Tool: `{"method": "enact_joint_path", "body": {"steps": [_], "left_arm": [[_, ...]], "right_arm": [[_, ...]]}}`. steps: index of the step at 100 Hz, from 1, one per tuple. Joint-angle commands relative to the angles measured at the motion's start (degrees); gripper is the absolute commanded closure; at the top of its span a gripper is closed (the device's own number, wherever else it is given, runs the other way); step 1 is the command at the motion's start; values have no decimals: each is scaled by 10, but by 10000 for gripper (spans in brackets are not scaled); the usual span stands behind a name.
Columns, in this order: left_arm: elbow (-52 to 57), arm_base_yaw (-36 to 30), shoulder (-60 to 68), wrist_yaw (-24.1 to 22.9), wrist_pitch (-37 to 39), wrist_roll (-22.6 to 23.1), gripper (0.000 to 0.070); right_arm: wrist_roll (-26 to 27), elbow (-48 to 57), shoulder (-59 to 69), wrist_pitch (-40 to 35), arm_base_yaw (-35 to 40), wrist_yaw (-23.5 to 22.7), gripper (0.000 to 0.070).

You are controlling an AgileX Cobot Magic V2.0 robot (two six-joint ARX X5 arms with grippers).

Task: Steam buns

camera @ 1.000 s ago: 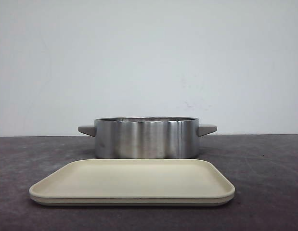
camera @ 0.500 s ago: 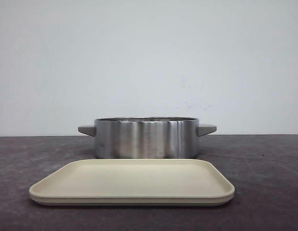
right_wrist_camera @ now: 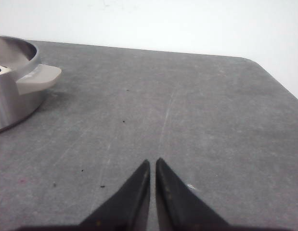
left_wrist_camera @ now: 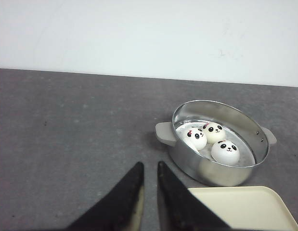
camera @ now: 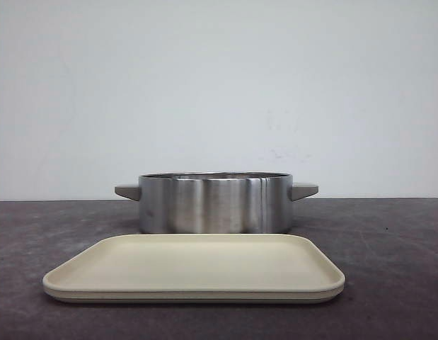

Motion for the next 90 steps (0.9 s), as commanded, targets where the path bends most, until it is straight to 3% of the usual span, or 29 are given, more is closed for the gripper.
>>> {"method": "enact_joint_path", "body": {"steps": [1, 45, 66, 90], "left_arm": [[6, -4, 0, -2, 6, 0, 700], [-6, 16, -10, -2, 26, 24, 700], [-168, 71, -42, -2, 192, 29, 700], [-353, 125, -76, 10, 360, -4, 700]], "right_arm": [[-4, -2, 0, 4, 1, 2, 686], [-4, -2, 0, 4, 1, 2, 687], [-4, -2, 0, 4, 1, 2, 686], [-4, -2, 0, 4, 1, 2, 687]]}}
